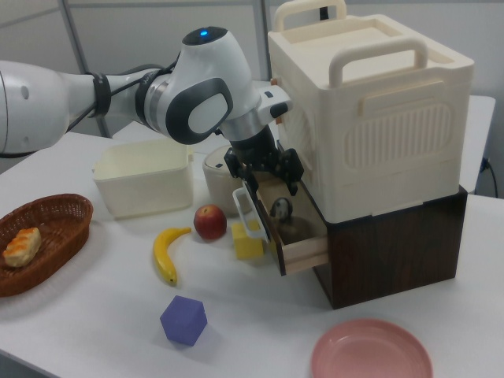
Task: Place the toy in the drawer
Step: 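Open the gripper to release the panda toy into the drawer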
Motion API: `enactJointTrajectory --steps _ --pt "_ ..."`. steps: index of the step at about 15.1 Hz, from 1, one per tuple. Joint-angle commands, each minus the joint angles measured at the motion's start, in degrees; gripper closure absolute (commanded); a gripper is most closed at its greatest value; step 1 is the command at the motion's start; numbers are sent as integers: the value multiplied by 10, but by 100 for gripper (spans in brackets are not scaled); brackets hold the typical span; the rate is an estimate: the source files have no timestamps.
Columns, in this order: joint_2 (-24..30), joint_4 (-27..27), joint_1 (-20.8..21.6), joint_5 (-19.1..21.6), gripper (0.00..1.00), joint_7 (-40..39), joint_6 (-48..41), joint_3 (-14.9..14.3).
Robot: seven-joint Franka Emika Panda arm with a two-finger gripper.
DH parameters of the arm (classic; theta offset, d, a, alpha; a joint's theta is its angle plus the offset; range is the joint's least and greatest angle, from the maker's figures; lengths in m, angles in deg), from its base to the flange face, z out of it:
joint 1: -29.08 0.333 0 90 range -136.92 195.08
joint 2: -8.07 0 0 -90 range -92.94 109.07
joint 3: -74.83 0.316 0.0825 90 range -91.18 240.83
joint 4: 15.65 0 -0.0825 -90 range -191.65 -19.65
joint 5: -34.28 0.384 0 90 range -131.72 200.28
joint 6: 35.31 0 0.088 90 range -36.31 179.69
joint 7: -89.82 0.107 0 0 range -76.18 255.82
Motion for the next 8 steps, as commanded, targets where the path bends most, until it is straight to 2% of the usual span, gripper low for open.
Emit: enactJointTrajectory --steps 1,5,8 --pt "13 -8 6 5 2 -12 -20 -4" --pt "43 4 13 12 0 12 -95 4" --pt "76 13 32 12 0 61 -160 34"
